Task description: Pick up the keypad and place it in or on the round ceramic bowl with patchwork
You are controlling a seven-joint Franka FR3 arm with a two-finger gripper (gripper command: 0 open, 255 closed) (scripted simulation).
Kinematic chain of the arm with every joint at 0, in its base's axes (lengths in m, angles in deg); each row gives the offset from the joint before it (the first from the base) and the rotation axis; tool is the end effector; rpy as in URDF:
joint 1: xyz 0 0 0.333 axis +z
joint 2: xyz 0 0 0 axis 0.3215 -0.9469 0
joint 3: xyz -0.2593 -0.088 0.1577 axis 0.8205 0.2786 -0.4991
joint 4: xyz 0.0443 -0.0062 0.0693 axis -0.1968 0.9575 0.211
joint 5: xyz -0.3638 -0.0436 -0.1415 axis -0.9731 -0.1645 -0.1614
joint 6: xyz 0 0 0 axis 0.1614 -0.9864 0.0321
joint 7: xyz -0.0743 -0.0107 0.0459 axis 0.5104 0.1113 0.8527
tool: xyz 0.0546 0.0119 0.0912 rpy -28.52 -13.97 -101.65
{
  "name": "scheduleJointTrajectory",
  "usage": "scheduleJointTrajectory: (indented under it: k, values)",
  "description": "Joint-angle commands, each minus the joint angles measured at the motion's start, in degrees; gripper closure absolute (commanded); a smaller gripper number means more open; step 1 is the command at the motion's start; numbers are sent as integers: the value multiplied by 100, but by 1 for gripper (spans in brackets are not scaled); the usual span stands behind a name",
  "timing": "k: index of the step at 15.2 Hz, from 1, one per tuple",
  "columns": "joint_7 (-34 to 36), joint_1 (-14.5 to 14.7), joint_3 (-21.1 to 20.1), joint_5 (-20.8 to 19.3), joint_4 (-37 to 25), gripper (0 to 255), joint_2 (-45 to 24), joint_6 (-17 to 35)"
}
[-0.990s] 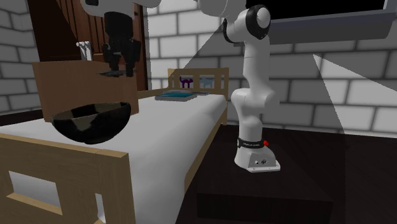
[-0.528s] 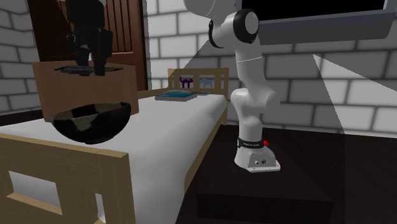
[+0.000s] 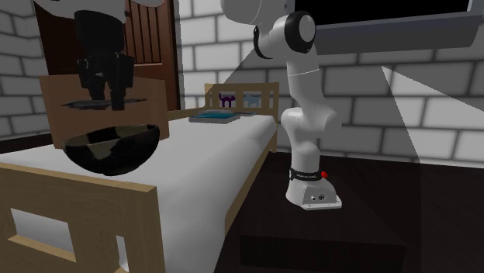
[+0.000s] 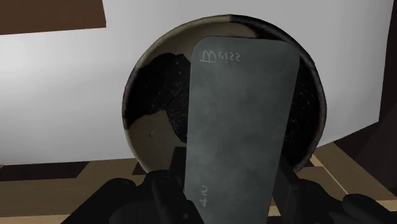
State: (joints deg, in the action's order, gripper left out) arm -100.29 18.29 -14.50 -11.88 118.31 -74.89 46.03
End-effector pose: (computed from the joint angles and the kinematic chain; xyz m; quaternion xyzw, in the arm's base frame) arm 0.5066 0.3922 0.5769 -0.8110 -0.5843 -0.0200 0.0217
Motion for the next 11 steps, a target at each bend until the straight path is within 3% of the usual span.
scheduleJointTrajectory:
  k: [1, 6, 11]
  values:
    - [-12, -3, 2, 2, 229, 255, 45, 187]
    - [-27, -1, 2, 5, 688, 255, 97, 594]
    - [-28, -1, 2, 5, 713, 255, 98, 617]
